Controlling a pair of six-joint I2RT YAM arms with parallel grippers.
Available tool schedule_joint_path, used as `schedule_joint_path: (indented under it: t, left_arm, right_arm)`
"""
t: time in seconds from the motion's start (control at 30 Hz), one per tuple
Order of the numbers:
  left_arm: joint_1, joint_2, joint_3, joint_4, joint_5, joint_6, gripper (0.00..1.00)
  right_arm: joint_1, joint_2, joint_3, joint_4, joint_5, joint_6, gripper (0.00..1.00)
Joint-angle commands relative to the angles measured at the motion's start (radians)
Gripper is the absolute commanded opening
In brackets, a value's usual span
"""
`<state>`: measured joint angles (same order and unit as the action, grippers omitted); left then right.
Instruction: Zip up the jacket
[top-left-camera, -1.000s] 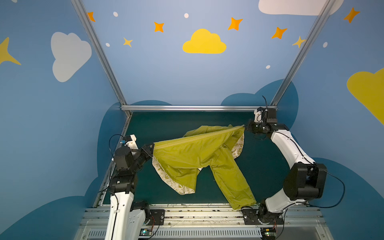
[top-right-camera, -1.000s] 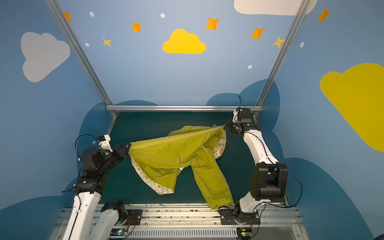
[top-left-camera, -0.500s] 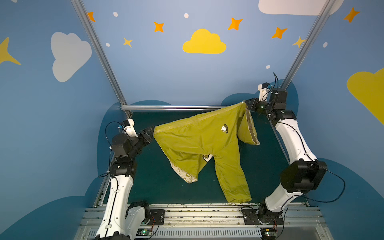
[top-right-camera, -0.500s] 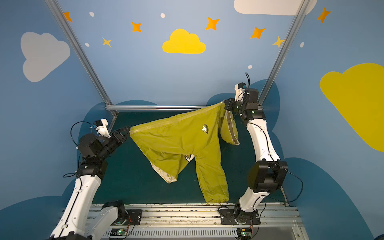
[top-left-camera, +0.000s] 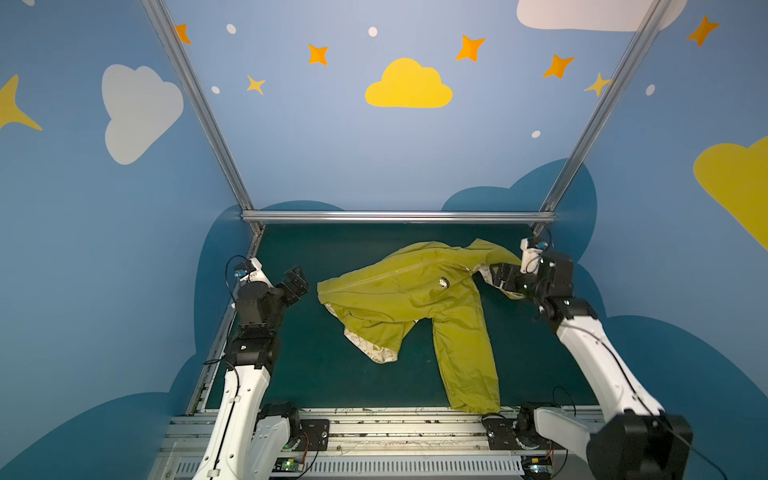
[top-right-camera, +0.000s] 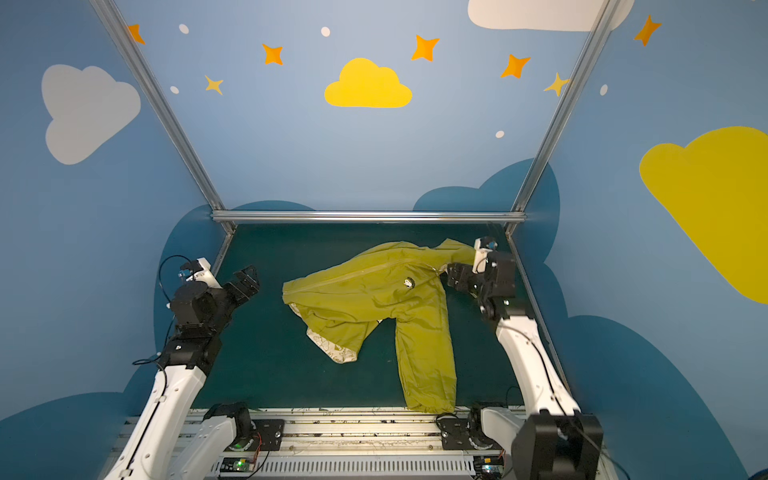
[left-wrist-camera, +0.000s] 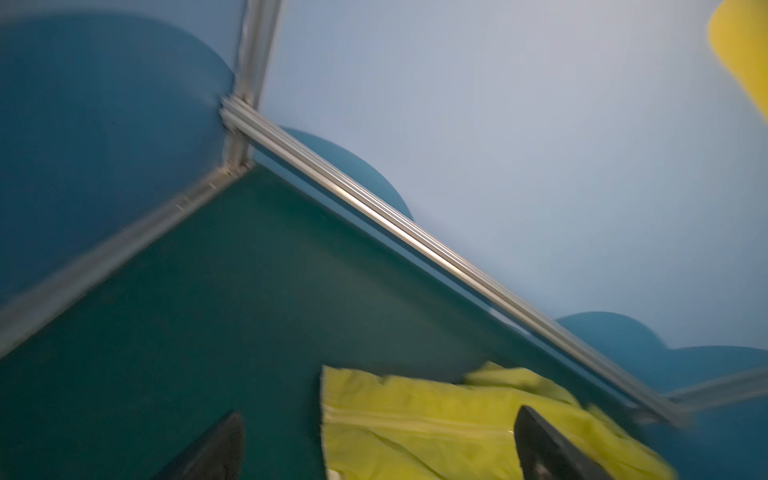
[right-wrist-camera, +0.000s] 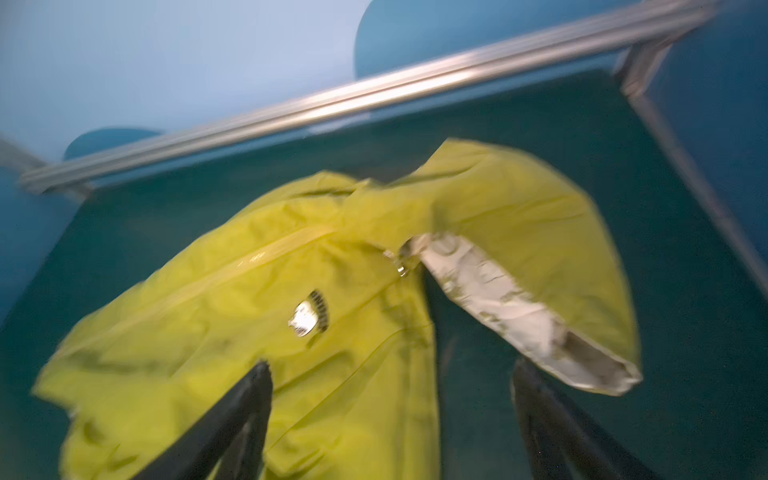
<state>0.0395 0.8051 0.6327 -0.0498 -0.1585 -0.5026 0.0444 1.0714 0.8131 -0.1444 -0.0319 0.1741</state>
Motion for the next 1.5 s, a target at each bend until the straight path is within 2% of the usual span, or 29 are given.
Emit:
schedule_joint_path:
  t: [0.0, 0.1, 0.17, 0.23, 0.3, 0.33, 0.37, 0.43, 0.5, 0.57, 0.6, 0.63, 0.67, 0.7, 0.73, 0.77, 0.8, 0.83, 0.87, 0.93, 1.0, 1.1, 1.47]
  left_arm:
    - [-0.058, 0.045, -0.149, 0.118, -0.3, 0.26, 1.0]
    - [-0.063, 0.132, -0.28, 0.359, -0.276, 0.424, 1.0]
    - [-0.049, 0.206, -0.296, 0.405, -0.297, 0.412, 1.0]
    - [-0.018, 0.274, -0.321, 0.487, -0.203, 0.446, 1.0]
    - [0.003, 0.347, -0.356, 0.629, -0.112, 0.465, 1.0]
    - [0.006, 0.37, -0.353, 0.664, -0.074, 0.477, 1.0]
    - [0.01, 0.382, -0.342, 0.66, -0.04, 0.49, 1.0]
    - [0.03, 0.451, -0.328, 0.74, 0.057, 0.498, 1.0]
    - [0.036, 0.503, -0.253, 0.649, 0.09, 0.5, 1.0]
    - [0.04, 0.544, -0.199, 0.593, 0.125, 0.503, 1.0]
    - [0.043, 0.552, -0.185, 0.569, 0.151, 0.506, 1.0]
    - [0.05, 0.554, -0.189, 0.583, 0.166, 0.48, 1.0]
    - [0.06, 0.561, -0.199, 0.622, 0.193, 0.449, 1.0]
    - [0.077, 0.58, -0.219, 0.692, 0.266, 0.425, 1.0]
    - [0.082, 0.646, -0.251, 0.822, 0.333, 0.434, 1.0]
    - [0.081, 0.745, -0.253, 0.954, 0.445, 0.478, 1.0]
    - [0.066, 0.785, -0.254, 1.003, 0.476, 0.501, 1.0]
    - [0.063, 0.749, -0.259, 0.939, 0.427, 0.499, 1.0]
    - [0.056, 0.718, -0.231, 0.835, 0.302, 0.469, 1.0]
    - [0.029, 0.75, -0.231, 0.884, 0.232, 0.474, 1.0]
    - [0.028, 0.753, -0.206, 0.834, 0.236, 0.472, 1.0]
    - [0.019, 0.743, -0.219, 0.85, 0.225, 0.481, 1.0]
    - [0.016, 0.735, -0.229, 0.861, 0.22, 0.483, 1.0]
  right_arm:
    - [-0.025, 0.008, -0.225, 0.37, 0.324, -0.157, 0.92]
    - [-0.071, 0.129, -0.253, 0.455, 0.281, -0.104, 0.94]
    - [-0.071, 0.223, -0.182, 0.351, 0.218, -0.058, 0.94]
    - [-0.071, 0.324, -0.069, 0.209, 0.147, 0.021, 0.94]
    - [-0.064, 0.412, -0.069, 0.261, 0.125, 0.004, 0.95]
    - [-0.061, 0.43, -0.08, 0.303, 0.113, -0.01, 0.98]
    - [-0.054, 0.43, -0.083, 0.308, 0.087, -0.027, 0.98]
    - [-0.004, 0.431, -0.1, 0.342, 0.109, -0.079, 0.98]
    - [0.028, 0.417, -0.128, 0.383, 0.162, -0.096, 0.98]
    - [0.01, 0.388, -0.193, 0.448, 0.136, -0.082, 0.98]
    - [0.007, 0.366, -0.292, 0.589, 0.117, -0.095, 0.97]
    - [0.014, 0.381, -0.426, 0.913, 0.082, -0.16, 0.98]
    - [0.016, 0.416, -0.499, 1.086, 0.047, -0.196, 0.98]
    - [0.02, 0.467, -0.502, 1.162, 0.082, -0.194, 0.98]
    - [0.023, 0.49, -0.462, 1.128, 0.148, -0.183, 0.99]
    - [0.022, 0.471, -0.429, 1.028, 0.194, -0.158, 0.98]
    - [0.019, 0.434, -0.399, 0.912, 0.199, -0.128, 0.99]
    - [0.02, 0.404, -0.359, 0.767, 0.198, -0.132, 0.98]
    - [0.016, 0.378, -0.289, 0.583, 0.208, -0.063, 0.99]
    - [0.016, 0.384, -0.328, 0.686, 0.188, -0.135, 0.99]
    - [0.019, 0.395, -0.341, 0.728, 0.19, -0.137, 0.98]
    - [0.014, 0.377, -0.291, 0.595, 0.202, -0.063, 0.99]
    - [0.015, 0.378, -0.295, 0.605, 0.202, -0.067, 0.99]
